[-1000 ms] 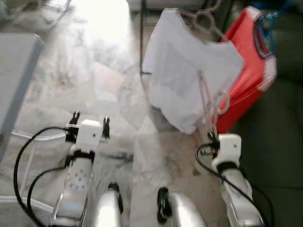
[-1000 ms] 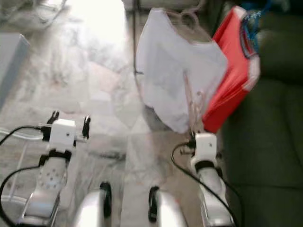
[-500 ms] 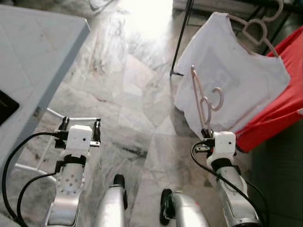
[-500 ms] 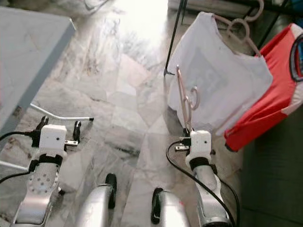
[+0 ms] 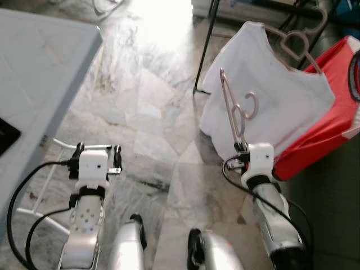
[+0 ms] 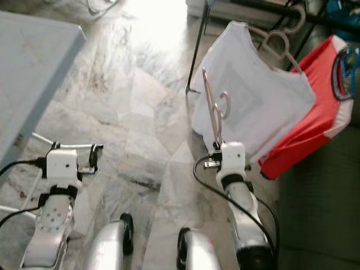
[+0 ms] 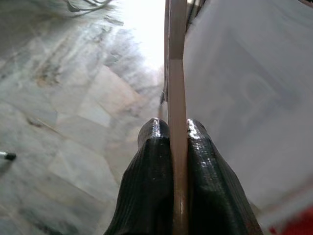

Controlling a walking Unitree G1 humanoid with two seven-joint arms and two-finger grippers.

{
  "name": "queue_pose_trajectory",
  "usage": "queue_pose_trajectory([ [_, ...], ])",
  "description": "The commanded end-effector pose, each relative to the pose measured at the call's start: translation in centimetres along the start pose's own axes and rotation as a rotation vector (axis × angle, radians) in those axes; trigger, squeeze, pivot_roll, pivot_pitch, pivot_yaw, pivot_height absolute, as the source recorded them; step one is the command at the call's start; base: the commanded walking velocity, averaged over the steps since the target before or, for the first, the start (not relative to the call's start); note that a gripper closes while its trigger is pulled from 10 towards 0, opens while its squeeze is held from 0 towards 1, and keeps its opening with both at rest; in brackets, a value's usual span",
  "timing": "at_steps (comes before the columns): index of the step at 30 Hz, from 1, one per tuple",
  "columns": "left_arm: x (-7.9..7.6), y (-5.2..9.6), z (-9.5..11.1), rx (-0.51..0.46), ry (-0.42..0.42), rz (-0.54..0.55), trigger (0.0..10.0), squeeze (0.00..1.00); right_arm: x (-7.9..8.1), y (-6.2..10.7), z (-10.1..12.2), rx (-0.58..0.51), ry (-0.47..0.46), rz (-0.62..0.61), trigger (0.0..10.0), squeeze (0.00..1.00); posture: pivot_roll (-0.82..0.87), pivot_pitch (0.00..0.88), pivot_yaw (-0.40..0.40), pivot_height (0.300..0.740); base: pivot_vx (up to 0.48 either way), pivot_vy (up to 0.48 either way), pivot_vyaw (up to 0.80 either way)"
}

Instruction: Hang hanger

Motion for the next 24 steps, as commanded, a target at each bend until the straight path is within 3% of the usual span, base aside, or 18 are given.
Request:
queue_pose_trajectory([
  [1, -0.2, -0.1, -0.3, 0.017, 0.019, -0.013, 10.0, 0.0, -0.2, 0.1, -0.5, 0.024, -0.006, -0.013, 10.0, 0.0, 0.03, 0.292, -0.112, 0.74, 0.412, 0.244, 0.0],
  [7, -0.7, -0.7, 0.2, 0.001, 0.017, -0.044, 10.0, 0.0, -0.1, -0.2, -0.5, 0.021, -0.015, -0.014, 10.0, 0.0, 0.02, 0.295, -0.111, 0.74, 0.432, 0.081, -0.71],
  [15, -2.0, -0.5, 0.3, -0.003, 0.033, -0.101, 10.0, 0.0, -0.1, -0.3, -0.6, 0.028, -0.022, -0.024, 10.0, 0.0, 0.02, 0.302, -0.107, 0.74, 0.48, 0.0, -0.19],
  [24, -2.5, -0.7, 0.5, -0.007, 0.037, -0.121, 10.0, 0.0, 0.2, -0.5, -0.5, 0.019, -0.02, -0.015, 10.0, 0.0, 0.02, 0.299, -0.11, 0.74, 0.48, 0.0, -0.11],
])
Point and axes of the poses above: a point about 5 cm out from each wrist's last joint towards the gripper, its own y axis pointing back from the gripper into the wrist, its own z axis along the axis of the wrist's last joint, x = y × z, the point moved 3 cm from there along -y, pointing out of the wrist towards the gripper, and after that the axes turned 2 degrees about y, right-handed, at the moved point
